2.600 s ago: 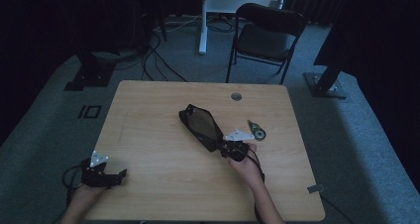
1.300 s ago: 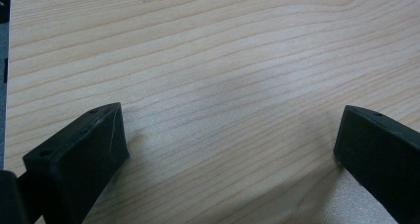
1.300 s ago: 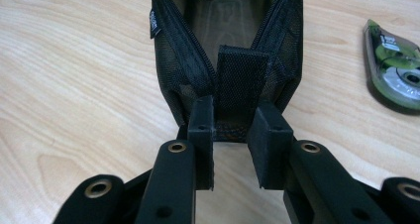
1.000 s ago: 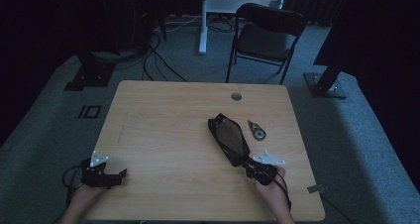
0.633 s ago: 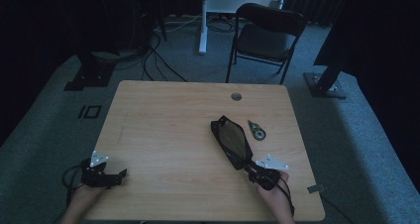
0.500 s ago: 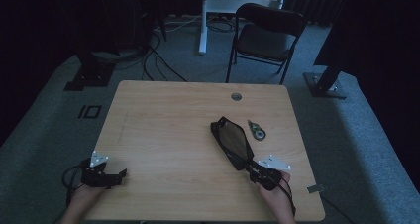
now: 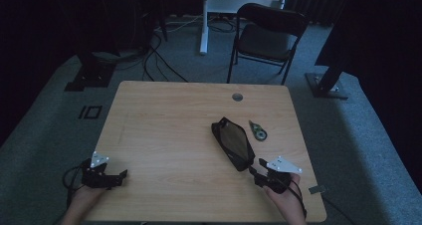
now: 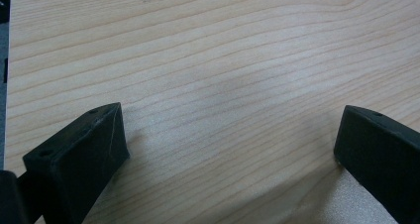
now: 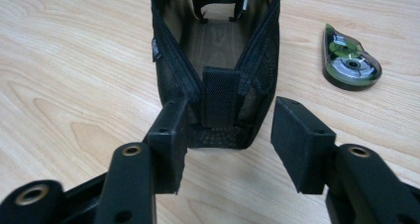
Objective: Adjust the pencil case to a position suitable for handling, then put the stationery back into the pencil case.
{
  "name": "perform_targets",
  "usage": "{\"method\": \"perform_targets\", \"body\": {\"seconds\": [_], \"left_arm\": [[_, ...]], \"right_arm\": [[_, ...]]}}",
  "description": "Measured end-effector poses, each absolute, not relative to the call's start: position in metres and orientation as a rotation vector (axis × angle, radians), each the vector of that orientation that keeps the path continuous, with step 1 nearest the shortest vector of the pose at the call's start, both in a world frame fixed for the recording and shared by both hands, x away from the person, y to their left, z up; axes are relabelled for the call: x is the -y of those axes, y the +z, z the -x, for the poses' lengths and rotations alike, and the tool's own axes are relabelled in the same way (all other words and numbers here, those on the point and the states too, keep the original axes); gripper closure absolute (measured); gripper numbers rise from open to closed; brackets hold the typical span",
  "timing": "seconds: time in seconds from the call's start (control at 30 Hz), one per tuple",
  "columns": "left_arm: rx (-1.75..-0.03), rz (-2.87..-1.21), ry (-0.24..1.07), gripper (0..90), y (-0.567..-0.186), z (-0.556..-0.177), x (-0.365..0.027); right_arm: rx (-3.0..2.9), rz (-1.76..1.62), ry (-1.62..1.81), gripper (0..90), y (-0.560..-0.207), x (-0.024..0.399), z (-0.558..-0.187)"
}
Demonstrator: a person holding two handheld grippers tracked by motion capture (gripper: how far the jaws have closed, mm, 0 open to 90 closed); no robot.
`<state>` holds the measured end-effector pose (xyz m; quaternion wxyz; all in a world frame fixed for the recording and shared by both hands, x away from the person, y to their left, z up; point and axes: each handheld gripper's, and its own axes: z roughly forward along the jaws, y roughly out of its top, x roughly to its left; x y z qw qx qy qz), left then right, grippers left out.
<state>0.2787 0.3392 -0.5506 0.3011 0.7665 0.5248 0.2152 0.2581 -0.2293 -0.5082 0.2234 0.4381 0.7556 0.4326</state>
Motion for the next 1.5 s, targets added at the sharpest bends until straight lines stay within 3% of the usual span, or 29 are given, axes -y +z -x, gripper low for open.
{"method": "perform_targets", "body": {"seconds": [0.33, 0.97, 1.5], "left_arm": [[-1.393, -2.033, 0.571, 0.0, -0.551, -0.279, -0.339], [-1.391, -2.034, 0.571, 0.0, -0.551, -0.279, -0.339], [-1.392, -2.031, 0.571, 0.0, -0.551, -0.279, -0.339]], "right_arm": [[-2.018, -1.227, 1.225, 34.9, -0.505, 0.253, -0.262], [-1.907, -1.312, 1.166, 33.4, -0.511, 0.287, -0.298], [-1.954, -1.335, 1.105, 29.0, -0.531, 0.289, -0.334]]}}
